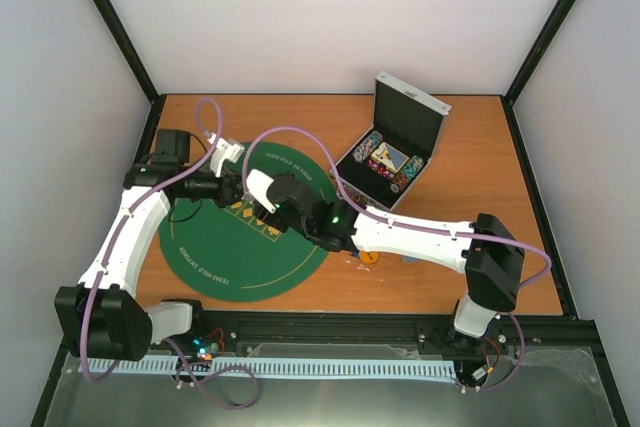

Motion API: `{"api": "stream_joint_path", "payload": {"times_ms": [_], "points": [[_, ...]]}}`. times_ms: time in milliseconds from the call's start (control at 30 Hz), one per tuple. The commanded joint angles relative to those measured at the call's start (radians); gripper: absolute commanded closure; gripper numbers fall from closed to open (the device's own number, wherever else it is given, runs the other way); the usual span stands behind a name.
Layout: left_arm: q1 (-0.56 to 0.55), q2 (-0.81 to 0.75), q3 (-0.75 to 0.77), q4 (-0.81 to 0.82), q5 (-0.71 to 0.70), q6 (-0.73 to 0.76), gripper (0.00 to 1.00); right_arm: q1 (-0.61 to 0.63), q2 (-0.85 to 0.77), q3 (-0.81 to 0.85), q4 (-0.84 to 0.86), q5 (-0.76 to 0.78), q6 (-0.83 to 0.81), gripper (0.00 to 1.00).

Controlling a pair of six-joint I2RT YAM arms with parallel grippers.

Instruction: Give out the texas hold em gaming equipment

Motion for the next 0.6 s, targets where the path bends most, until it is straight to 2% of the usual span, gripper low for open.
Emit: {"api": "stream_joint_path", "payload": {"times_ms": [0,67,133,233,267,400,567], "points": [[-0.002,0.012,0.003,-0.006,0.016,0.05,0.99,0.007,-0.001,0.037,0.04,0.068,0.006,0.69],[-0.002,0.026,0.02,-0.013,0.002,0.048,0.99,0.007,-0.005,0.032,0.037,0.084,0.007,0.56],[-0.002,0.045,0.056,-0.02,-0.029,0.044,0.99,0.006,-0.016,0.017,0.034,0.111,0.012,0.38],[0.0,0.081,0.124,0.01,-0.103,0.023,0.99,0.005,-0.058,-0.043,0.047,0.156,0.016,0.06],[0.004,0.094,0.139,0.031,-0.127,0.016,0.99,0.004,-0.077,-0.063,0.049,0.164,0.017,0.01],[0.028,0.228,0.203,0.109,-0.202,0.009,0.99,-0.029,-0.183,-0.146,0.024,0.141,0.063,0.0],[0.071,0.551,0.375,0.091,-0.213,0.041,0.99,-0.116,-0.306,-0.249,-0.019,0.081,0.153,0.0]]}}
